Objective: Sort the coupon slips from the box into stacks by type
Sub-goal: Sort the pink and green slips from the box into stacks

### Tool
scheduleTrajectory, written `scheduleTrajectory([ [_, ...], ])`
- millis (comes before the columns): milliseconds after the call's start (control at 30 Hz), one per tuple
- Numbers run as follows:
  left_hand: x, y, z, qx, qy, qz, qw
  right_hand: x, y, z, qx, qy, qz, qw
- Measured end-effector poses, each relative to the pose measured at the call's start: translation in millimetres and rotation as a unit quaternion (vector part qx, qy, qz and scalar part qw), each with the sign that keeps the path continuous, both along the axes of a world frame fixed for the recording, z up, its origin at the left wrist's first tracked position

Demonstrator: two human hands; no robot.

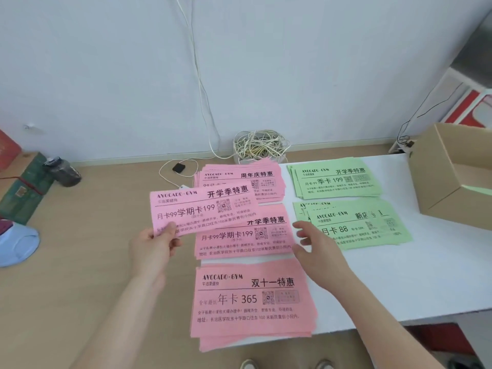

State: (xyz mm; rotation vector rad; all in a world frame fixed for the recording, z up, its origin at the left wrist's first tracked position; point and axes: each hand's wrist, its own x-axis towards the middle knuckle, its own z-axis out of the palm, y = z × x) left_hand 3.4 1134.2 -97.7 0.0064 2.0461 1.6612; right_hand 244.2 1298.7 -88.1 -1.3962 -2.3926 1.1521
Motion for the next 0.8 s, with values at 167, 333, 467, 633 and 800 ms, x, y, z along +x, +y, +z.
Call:
scheduleTrajectory([
  [167,28,26,-7,-0.058,0.048,-0.070,0.995,-20,4,-5,0.017,-0.064,0.060,0.996],
  [333,39,37,-14,-0.136,0.129,-0.168,0.968,-26,2,-11,0.091,-0.122,0.094,0.984],
  [467,39,36,-16,-0.181,0.194,-0.208,0.942,-29,3,-16,0.125,-0.139,0.102,0.977],
  [633,34,24,-14,-0.247,0.342,-0.228,0.877,-30,8,-17,0.153,-0.171,0.121,0.966],
  [800,31,18,-25,-0.317,0.459,-0.333,0.760,-31,11,-17,0.172,-0.184,0.139,0.958],
])
